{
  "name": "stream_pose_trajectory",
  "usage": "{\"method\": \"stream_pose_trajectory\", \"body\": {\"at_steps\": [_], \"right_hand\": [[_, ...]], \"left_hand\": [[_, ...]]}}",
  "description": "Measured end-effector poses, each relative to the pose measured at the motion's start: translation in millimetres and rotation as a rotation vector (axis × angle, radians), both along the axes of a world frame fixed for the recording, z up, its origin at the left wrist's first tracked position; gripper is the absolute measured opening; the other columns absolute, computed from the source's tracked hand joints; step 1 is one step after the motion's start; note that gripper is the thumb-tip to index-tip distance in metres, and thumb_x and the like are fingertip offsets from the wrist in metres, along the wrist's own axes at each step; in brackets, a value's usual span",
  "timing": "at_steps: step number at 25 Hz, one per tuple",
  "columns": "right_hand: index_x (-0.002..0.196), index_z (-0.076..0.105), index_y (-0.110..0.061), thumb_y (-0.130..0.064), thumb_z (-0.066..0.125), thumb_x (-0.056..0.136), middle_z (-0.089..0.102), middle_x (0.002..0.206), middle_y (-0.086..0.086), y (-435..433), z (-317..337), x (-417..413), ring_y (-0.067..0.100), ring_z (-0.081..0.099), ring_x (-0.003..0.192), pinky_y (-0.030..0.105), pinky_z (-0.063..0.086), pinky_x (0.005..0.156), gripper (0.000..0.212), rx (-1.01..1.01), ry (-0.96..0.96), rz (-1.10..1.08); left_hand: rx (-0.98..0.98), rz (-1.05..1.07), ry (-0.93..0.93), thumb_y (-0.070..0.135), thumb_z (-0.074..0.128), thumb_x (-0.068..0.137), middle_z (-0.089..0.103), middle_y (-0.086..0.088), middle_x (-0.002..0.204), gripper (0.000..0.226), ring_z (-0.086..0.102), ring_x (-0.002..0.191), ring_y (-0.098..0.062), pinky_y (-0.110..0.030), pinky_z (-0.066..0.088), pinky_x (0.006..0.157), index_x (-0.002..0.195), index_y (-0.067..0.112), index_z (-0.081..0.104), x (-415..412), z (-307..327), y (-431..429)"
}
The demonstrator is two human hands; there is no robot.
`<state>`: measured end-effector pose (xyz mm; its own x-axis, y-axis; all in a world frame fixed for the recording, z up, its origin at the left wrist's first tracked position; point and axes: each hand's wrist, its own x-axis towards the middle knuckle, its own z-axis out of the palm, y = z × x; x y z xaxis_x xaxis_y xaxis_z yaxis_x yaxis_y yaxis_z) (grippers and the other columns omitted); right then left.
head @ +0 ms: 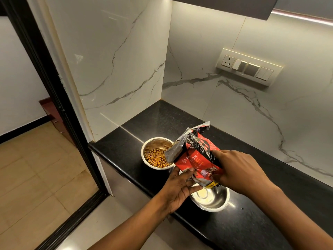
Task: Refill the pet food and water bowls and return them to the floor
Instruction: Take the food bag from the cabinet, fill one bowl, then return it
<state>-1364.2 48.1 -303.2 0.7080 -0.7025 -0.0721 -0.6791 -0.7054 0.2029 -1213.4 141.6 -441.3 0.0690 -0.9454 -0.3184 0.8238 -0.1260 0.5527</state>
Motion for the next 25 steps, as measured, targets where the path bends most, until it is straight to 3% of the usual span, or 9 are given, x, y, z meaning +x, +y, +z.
{"method": "stream_pose_trajectory", "body": {"at_steps": [3,7,10,12,16,19,23,25], "right_hand": [[0.153,0.051,-0.031,-0.057,0.073,0.085,0.069,0.142,-0.012,3,-3,-7,0.015,0.07,0.12,0.028,0.058,0.082,0.076,0.013,-0.043,-0.008],[0.156,0.05,-0.032,-0.059,0.075,0.084,0.069,0.144,-0.013,6,-12,-19,0.016,0.067,0.126,0.033,0.06,0.089,0.081,0.037,-0.143,-0.03],[0.161,0.045,-0.031,-0.057,0.078,0.084,0.064,0.15,-0.013,10,-22,-30,0.015,0.063,0.135,0.036,0.059,0.098,0.088,0.055,-0.232,-0.051],[0.16,0.048,-0.031,-0.055,0.082,0.082,0.067,0.148,-0.012,13,-31,-36,0.016,0.065,0.133,0.036,0.058,0.097,0.088,0.058,-0.302,-0.063],[0.16,0.05,-0.03,-0.051,0.087,0.081,0.069,0.142,-0.01,20,-54,-46,0.015,0.067,0.125,0.034,0.058,0.097,0.09,0.1,-0.476,-0.114],[0.159,0.051,-0.028,-0.052,0.089,0.08,0.069,0.143,-0.008,22,-70,-53,0.016,0.068,0.126,0.038,0.06,0.101,0.09,0.143,-0.601,-0.131],[0.153,0.052,-0.033,-0.061,0.084,0.079,0.07,0.136,-0.014,24,-83,-58,0.01,0.07,0.118,0.036,0.063,0.095,0.085,0.164,-0.778,-0.163],[0.15,0.052,-0.038,-0.068,0.08,0.079,0.067,0.132,-0.022,26,-86,-59,0.001,0.068,0.114,0.03,0.061,0.094,0.082,0.188,-0.883,-0.184]], "left_hand": [[0.011,-0.001,-0.034,0.011,0.072,0.096,0.072,-0.024,0.136,0.055,0.064,0.127,-0.054,-0.053,0.062,0.094,0.147,0.011,0.05,-1,0,-1],[0.014,0.011,-0.092,0.01,0.075,0.094,0.07,-0.023,0.138,0.057,0.066,0.127,-0.052,-0.047,0.067,0.086,0.146,0.013,0.051,-1,1,-1],[-0.001,0.013,-0.169,0.012,0.08,0.09,0.071,-0.016,0.139,0.061,0.071,0.123,-0.045,-0.052,0.064,0.093,0.145,0.019,0.054,1,2,1],[-0.008,0.015,-0.215,0.01,0.08,0.092,0.072,-0.011,0.138,0.058,0.072,0.123,-0.041,-0.057,0.06,0.1,0.143,0.024,0.057,3,2,3],[-0.036,0.007,-0.322,0.01,0.077,0.095,0.077,0.001,0.13,0.054,0.075,0.121,-0.028,-0.043,0.064,0.091,0.141,0.03,0.057,6,11,6],[-0.047,0.023,-0.447,0.006,0.075,0.096,0.077,0.002,0.13,0.057,0.076,0.119,-0.025,-0.04,0.065,0.09,0.144,0.03,0.055,6,22,5],[-0.081,0.014,-0.694,0.005,0.073,0.098,0.07,0.0,0.141,0.054,0.069,0.129,-0.03,-0.047,0.06,0.104,0.143,0.03,0.054,11,34,1],[-0.141,0.006,-0.839,0.008,0.072,0.099,0.072,0.013,0.136,0.052,0.067,0.13,-0.018,-0.038,0.058,0.106,0.14,0.035,0.054,14,48,-3]]}}
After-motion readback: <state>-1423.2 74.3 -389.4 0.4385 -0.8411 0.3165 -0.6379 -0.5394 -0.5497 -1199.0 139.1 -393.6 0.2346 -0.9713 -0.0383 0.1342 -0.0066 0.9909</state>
